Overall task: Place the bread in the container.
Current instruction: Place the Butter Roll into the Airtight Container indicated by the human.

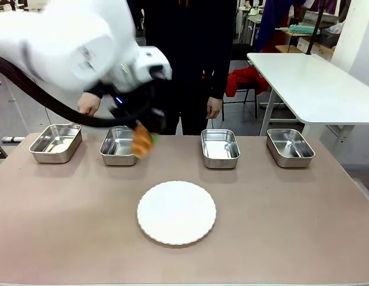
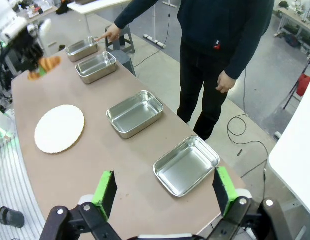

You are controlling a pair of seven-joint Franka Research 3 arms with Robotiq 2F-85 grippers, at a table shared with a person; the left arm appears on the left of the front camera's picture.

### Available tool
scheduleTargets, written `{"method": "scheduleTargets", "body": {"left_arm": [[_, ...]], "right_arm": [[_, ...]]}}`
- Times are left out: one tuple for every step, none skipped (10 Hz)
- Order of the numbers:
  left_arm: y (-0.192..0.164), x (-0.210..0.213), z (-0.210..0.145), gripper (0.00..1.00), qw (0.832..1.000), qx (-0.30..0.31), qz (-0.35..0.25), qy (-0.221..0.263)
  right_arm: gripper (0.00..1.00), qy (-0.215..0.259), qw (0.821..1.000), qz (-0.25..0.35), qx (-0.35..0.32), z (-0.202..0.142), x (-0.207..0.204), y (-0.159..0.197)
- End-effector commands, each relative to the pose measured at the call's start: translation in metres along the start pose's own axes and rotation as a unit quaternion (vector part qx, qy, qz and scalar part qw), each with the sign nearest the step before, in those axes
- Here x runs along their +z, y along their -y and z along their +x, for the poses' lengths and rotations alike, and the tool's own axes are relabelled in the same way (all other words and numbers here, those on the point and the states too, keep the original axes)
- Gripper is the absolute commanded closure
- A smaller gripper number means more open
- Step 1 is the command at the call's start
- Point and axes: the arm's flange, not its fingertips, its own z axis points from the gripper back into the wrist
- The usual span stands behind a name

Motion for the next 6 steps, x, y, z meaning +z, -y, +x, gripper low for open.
{"method": "scheduleTargets", "body": {"left_arm": [[-0.072,0.019,0.005,0.57,1.000,0.008,-0.006,-0.012],[-0.114,0.019,0.006,0.57,1.000,0.015,0.008,-0.020],[-0.149,0.021,-0.001,0.57,1.000,0.021,0.001,-0.013],[-0.174,0.024,-0.008,0.57,1.000,0.015,-0.013,-0.008],[-0.194,0.019,-0.011,0.57,1.000,0.010,-0.023,-0.005],[-0.208,0.010,-0.015,0.57,0.999,0.001,-0.035,0.002]], "right_arm": [[0.00,0.008,1.000,0.000,0.003,0.001,0.000,-0.001],[0.00,0.008,1.000,0.000,0.003,0.001,0.000,-0.001],[0.00,0.008,1.000,0.000,0.003,0.001,0.000,-0.001],[0.00,0.008,1.000,0.000,0.003,0.001,0.000,-0.001],[0.00,0.008,1.000,0.000,0.003,0.001,0.000,-0.001],[0.00,0.008,1.000,0.000,0.003,0.001,0.000,-0.001]]}}
